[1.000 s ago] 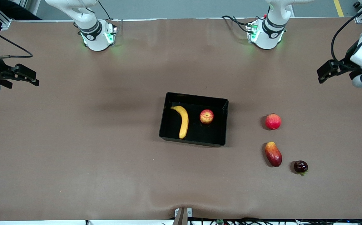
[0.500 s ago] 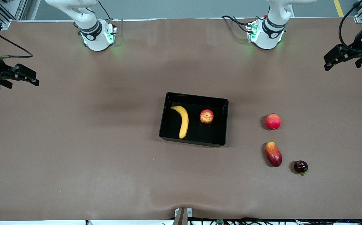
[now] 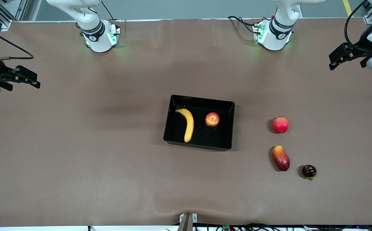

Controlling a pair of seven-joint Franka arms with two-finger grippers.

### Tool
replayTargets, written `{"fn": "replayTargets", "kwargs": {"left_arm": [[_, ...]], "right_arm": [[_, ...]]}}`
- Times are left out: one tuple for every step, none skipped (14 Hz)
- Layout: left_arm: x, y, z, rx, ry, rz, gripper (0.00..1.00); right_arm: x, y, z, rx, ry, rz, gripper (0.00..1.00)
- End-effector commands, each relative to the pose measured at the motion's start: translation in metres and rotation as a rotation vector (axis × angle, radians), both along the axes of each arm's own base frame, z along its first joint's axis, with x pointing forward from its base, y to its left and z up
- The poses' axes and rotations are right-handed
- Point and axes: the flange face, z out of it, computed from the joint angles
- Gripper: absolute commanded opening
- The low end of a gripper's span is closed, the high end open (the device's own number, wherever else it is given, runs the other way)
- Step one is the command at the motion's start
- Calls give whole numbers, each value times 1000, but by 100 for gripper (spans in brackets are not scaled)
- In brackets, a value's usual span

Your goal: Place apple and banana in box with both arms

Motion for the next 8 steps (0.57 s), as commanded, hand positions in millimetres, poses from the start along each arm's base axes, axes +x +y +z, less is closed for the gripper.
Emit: {"fn": "replayTargets", "kwargs": {"left_arm": [[-19,3,4,-24,-21,-21,100],[-16,8,6,-26,-25,-24,100],[-13,11,11,-27,-35,-35,100],[-8,12,10,-27,-33,-50,100],[-4,12,12,-27,-37,-56,100],[0,10,11,-27,-34,-56,100],[0,9,11,-27,-34,-56,100],[0,9,11,-27,-31,-56,100]], "right_arm": [[0,1,1,-8,-3,12,100],[0,2,1,-8,-3,13,100],[0,1,1,-8,-3,12,100],[1,1,1,-8,-3,12,100],[2,1,0,-9,-4,12,100],[2,-3,3,-9,-10,6,100],[2,-3,5,-8,-14,5,100],[2,-3,5,-8,-12,5,100]]}}
